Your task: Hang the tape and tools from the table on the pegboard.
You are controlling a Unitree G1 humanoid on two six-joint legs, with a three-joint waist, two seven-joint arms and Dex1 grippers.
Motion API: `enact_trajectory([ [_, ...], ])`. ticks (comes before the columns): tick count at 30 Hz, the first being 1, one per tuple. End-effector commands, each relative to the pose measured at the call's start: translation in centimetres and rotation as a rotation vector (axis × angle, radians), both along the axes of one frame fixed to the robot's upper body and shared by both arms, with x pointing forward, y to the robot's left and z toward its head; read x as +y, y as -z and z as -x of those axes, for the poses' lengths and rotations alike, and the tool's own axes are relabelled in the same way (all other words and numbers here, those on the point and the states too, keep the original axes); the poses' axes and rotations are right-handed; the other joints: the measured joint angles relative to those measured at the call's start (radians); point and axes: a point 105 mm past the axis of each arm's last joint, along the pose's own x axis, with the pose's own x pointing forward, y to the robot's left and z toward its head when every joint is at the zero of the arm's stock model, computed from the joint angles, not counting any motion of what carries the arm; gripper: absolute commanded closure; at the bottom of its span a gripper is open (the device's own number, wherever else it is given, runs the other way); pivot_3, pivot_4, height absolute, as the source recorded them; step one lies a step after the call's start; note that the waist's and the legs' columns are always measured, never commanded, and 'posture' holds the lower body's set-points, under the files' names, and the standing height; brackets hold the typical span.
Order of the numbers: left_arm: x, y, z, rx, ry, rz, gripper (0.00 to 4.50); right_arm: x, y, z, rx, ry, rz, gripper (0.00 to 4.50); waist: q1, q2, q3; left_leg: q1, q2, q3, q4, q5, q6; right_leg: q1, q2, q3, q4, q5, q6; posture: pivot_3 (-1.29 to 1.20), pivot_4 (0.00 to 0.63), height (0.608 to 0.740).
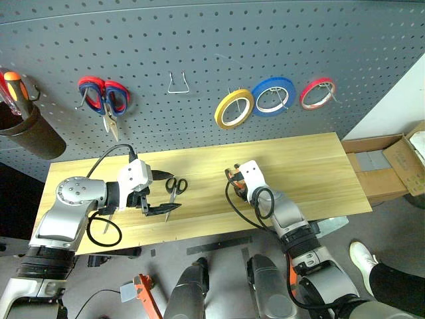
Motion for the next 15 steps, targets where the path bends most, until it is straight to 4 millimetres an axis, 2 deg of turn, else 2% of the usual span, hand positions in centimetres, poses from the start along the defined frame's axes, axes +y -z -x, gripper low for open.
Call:
enact_trajectory([
  [1,0.8,-1.8,-0.6,-0.096,-0.090,0.084,0.00,0.7,-1.3,0.4,-0.062,-0.034,-0.018,2.30,0.000,0.000,-0.001,0.000,0.000,0.000,0.000,0.000,0.000,0.000,0.000,0.000,0.000,0.000,0.000,-0.15,0.278,0.740],
  [3,1.7,-2.7,-1.4,-0.171,-0.177,0.123,0.00,0.9,-3.1,0.6,-0.120,-0.046,-0.052,2.32,0.000,0.000,-0.001,0.000,0.000,0.000,0.000,0.000,0.000,-0.001,0.000,0.000,0.000,0.000,0.000,-0.14,0.281,0.740],
  [5,2.2,-3.1,-1.5,-0.170,-0.242,0.178,0.00,1.2,-5.0,1.1,-0.174,-0.060,-0.099,2.35,0.001,0.000,-0.001,0.000,0.000,0.000,0.000,0.000,0.000,-0.001,0.000,0.000,0.000,0.000,0.000,-0.14,0.286,0.740],
  [15,2.9,-2.5,0.8,-0.127,-0.303,0.232,0.00,3.5,-13.6,6.7,-0.470,-0.299,-0.239,2.41,0.004,0.000,-0.001,0.000,0.003,0.006,-0.001,-0.002,0.003,-0.004,0.000,0.001,0.001,0.000,0.000,-0.12,0.312,0.740],
])
